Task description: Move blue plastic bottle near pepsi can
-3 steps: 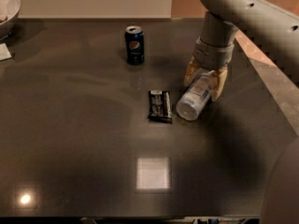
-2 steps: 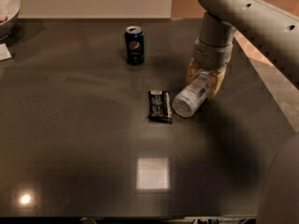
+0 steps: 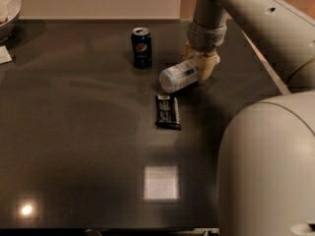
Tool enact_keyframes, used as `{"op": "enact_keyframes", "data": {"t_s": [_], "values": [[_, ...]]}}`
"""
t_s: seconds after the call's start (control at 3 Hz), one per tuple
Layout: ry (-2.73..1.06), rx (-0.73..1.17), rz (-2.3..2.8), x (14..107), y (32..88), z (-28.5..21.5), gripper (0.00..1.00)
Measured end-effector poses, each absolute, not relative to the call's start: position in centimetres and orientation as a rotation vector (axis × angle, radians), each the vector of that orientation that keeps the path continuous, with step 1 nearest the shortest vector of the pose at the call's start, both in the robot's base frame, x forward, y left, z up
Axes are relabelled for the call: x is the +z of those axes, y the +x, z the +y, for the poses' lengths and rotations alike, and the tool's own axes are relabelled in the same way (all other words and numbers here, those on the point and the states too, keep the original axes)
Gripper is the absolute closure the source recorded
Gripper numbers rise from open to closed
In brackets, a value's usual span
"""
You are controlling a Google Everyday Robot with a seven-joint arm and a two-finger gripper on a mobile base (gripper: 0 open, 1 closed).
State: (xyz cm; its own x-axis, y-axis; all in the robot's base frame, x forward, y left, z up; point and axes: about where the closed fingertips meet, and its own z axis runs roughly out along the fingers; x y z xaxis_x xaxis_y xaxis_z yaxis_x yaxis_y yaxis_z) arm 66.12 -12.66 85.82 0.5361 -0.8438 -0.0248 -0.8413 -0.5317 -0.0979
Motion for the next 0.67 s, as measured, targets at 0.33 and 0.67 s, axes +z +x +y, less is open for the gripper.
{"op": "enact_keyframes", "data": {"t_s": [0.33, 0.67], "values": [[-2.609, -0.054, 1.523, 86.0, 68.6, -10.5, 1.0], [-2.572, -0.06, 1.552, 85.8, 70.4, -8.7, 1.0]]}}
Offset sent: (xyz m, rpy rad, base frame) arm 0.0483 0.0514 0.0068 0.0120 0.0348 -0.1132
